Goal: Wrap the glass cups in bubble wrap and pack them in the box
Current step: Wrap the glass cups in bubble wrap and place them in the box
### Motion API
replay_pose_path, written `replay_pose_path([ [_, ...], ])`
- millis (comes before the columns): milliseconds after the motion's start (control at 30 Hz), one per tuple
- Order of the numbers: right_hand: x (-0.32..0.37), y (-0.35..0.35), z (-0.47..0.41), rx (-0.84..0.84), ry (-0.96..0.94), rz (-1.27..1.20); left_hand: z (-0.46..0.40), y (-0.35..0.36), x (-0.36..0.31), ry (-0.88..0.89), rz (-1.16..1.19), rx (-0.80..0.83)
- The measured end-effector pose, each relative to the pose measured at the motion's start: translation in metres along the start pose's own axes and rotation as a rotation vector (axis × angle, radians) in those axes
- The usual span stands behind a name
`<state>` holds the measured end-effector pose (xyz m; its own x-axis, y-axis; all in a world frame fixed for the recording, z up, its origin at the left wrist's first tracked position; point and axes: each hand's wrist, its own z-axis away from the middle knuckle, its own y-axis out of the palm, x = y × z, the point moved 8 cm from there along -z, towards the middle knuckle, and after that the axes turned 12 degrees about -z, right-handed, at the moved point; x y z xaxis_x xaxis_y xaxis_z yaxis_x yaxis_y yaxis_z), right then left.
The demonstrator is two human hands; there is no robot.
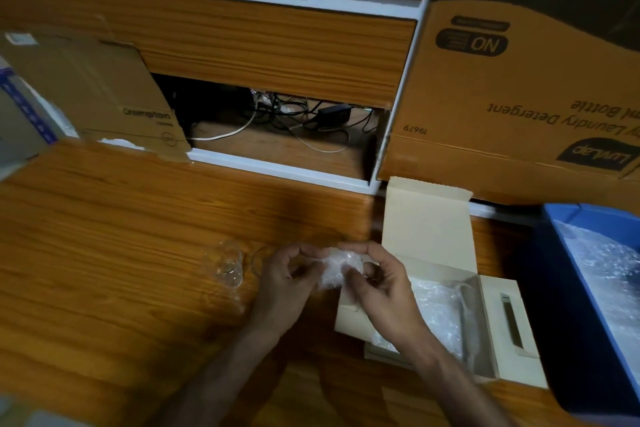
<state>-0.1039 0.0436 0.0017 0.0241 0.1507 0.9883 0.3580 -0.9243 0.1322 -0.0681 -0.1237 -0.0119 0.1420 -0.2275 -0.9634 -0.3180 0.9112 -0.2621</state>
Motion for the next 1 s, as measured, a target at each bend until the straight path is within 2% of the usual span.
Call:
replay_pose_path([
  [100, 0.006, 0.023, 0.003, 0.097, -0.097, 0.092, -0.006, -0.016, 0.001, 0.034, 0.026, 0.032],
  [167, 0.009, 0.031, 0.002, 0.073, -0.168, 0.217, -0.005, -0.022, 0.002, 0.074, -0.017, 0.079],
  [233, 0.005, 0.032, -0.002, 0.016, -0.175, 0.28, 0.001, -0.033, 0.003, 0.136, -0.089, 0.029],
  [333, 0.001, 0.035, -0.004, -0.045, -0.173, 0.374, 0.013, -0.055, -0.003, 0.357, -0.476, -0.189],
  [367, 0.001, 0.036, -0.004, -0.06, -0.181, 0.395, 0.016, -0.056, -0.006, 0.437, -0.648, -0.225],
  [433, 0.001, 0.036, -0.004, -0.084, -0.188, 0.428, 0.015, -0.049, -0.007, 0.53, -0.926, -0.197],
  [500, -0.001, 0.033, -0.006, -0.107, -0.172, 0.439, 0.007, -0.044, -0.004, 0.514, -1.119, -0.152],
  [600, 0.001, 0.031, -0.006, -0.132, -0.171, 0.445, -0.011, -0.047, 0.0, 0.419, -1.284, -0.093],
  [700, 0.003, 0.031, -0.004, -0.145, -0.18, 0.475, -0.029, -0.048, 0.008, 0.261, -1.399, 0.072],
  [800, 0.003, 0.03, -0.001, -0.147, -0.184, 0.482, -0.039, -0.047, 0.012, 0.151, -1.464, 0.161],
  [900, 0.005, 0.03, 0.002, -0.149, -0.183, 0.455, -0.039, -0.045, 0.012, 0.152, -1.46, 0.168],
  [1000, 0.013, 0.028, 0.004, -0.181, -0.19, 0.412, -0.032, -0.045, 0.003, 0.228, -1.408, 0.058],
])
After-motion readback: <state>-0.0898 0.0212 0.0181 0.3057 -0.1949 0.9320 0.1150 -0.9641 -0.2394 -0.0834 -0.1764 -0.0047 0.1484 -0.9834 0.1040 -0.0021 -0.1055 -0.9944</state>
